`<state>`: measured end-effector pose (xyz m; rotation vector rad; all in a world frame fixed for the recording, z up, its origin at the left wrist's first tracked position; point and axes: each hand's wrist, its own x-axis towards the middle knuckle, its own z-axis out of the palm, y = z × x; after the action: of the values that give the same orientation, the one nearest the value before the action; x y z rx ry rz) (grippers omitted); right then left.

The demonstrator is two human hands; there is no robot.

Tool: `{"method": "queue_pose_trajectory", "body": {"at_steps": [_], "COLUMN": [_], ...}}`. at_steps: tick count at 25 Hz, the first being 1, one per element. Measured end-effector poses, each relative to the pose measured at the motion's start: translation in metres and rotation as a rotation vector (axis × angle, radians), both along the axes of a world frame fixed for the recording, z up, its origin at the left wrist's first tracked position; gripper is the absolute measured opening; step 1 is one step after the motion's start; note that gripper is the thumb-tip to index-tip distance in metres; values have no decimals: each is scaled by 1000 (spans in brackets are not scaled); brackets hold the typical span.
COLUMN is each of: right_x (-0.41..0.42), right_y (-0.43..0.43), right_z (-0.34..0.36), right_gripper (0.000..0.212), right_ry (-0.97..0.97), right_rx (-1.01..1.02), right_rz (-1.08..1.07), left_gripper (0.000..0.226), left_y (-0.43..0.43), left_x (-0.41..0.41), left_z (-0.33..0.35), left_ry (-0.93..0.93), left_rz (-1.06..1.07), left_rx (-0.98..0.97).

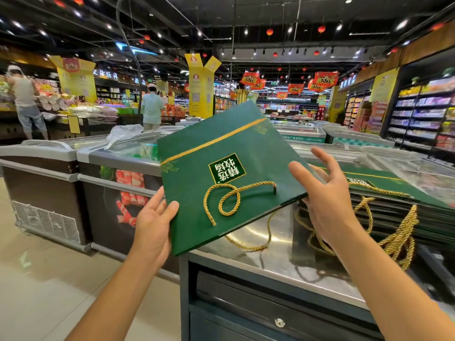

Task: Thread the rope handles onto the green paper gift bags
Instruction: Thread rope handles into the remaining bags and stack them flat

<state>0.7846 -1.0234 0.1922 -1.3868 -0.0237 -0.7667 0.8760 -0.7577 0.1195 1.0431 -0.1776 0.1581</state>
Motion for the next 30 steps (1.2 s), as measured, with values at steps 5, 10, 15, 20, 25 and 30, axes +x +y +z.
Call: {"method": "queue_pose_trajectory", "body": {"at_steps": [5, 10, 15, 20, 25, 30], "right_x": [-5, -26, -52, -81, -101, -100], "right_y": [-23, -51, -99, -156, -205, -233], "right_z": [25, 54, 76, 84, 70, 52], "right_gripper": [53, 52, 49, 48, 46, 46], "right_ry": [220, 340, 397, 540, 691, 771], "right_rx": [-397, -701, -839, -914, -927, -949], "right_rz": [14, -232, -409, -518, -569, -588], "left_gripper": [48, 71, 64, 65, 66, 67], "left_y": [-3, -27, -84, -163, -236, -273], "left_x": [14, 23, 29, 34, 38, 46], "left_z": [36, 89, 133, 153, 146, 126], "left_ry": [-69, -164, -331, -425, -473, -471], "left_rz": [19, -123, -150, -248, -335, -390], "left_rx": [208, 526, 848, 1038, 1169, 1262]}}
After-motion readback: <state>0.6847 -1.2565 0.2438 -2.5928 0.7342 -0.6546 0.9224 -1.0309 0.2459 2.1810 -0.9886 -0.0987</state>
